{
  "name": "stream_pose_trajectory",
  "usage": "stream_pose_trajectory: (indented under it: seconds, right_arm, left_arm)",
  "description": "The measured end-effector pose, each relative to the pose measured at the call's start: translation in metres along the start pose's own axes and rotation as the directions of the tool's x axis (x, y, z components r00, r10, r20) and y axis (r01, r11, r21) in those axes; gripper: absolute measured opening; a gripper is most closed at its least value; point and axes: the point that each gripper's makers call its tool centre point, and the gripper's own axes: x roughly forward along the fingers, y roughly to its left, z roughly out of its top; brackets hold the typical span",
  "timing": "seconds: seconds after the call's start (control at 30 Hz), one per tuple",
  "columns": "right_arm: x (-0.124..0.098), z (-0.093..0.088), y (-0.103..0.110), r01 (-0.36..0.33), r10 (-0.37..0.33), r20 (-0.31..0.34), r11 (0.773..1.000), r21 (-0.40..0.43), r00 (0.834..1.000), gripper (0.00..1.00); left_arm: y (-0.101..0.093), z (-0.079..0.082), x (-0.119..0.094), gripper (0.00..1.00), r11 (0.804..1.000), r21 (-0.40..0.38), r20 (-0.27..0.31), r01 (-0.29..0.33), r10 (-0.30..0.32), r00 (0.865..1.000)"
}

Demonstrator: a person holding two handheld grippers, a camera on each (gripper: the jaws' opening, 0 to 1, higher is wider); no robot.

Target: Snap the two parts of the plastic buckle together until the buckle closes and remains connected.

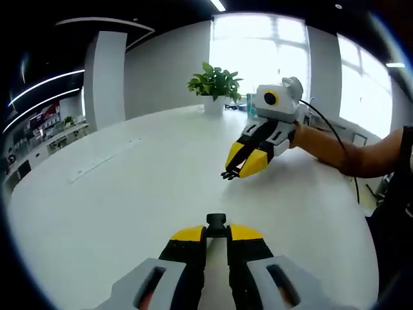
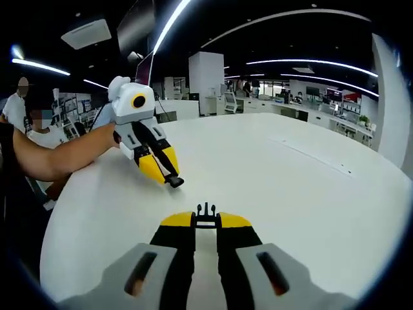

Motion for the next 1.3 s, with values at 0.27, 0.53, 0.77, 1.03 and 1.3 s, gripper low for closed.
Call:
stream_pose_trajectory:
  seconds: [0.27, 0.53, 0.77, 1.03, 1.3]
  right_arm:
    - [0.000, -0.001, 0.006, -0.026, 0.026, -0.003, 1.000, -0.015, 1.000, 0.10]
    - [0.000, -0.002, 0.010, -0.053, 0.053, -0.004, 0.998, -0.023, 0.999, 0.10]
    - [-0.003, 0.000, 0.014, -0.081, 0.081, 0.006, 0.996, -0.033, 0.997, 0.10]
    - [-0.002, -0.003, 0.021, -0.109, 0.109, -0.006, 0.993, -0.034, 0.994, 0.10]
    - [-0.002, -0.004, 0.025, -0.131, 0.131, -0.013, 0.991, -0.036, 0.991, 0.10]
  left_arm:
    - [-0.005, -0.002, 0.002, 0.10, 1.000, 0.010, -0.007, 0.019, -0.019, 1.000]
    - [-0.009, -0.002, 0.002, 0.10, 0.999, 0.029, -0.004, 0.035, -0.035, 0.999]
    - [-0.011, -0.002, 0.002, 0.10, 0.998, 0.035, -0.002, 0.050, -0.050, 0.999]
    - [-0.015, -0.004, 0.004, 0.10, 0.997, 0.044, -0.006, 0.068, -0.067, 0.998]
    - [-0.016, -0.005, 0.004, 0.10, 0.996, 0.050, -0.009, 0.078, -0.078, 0.997]
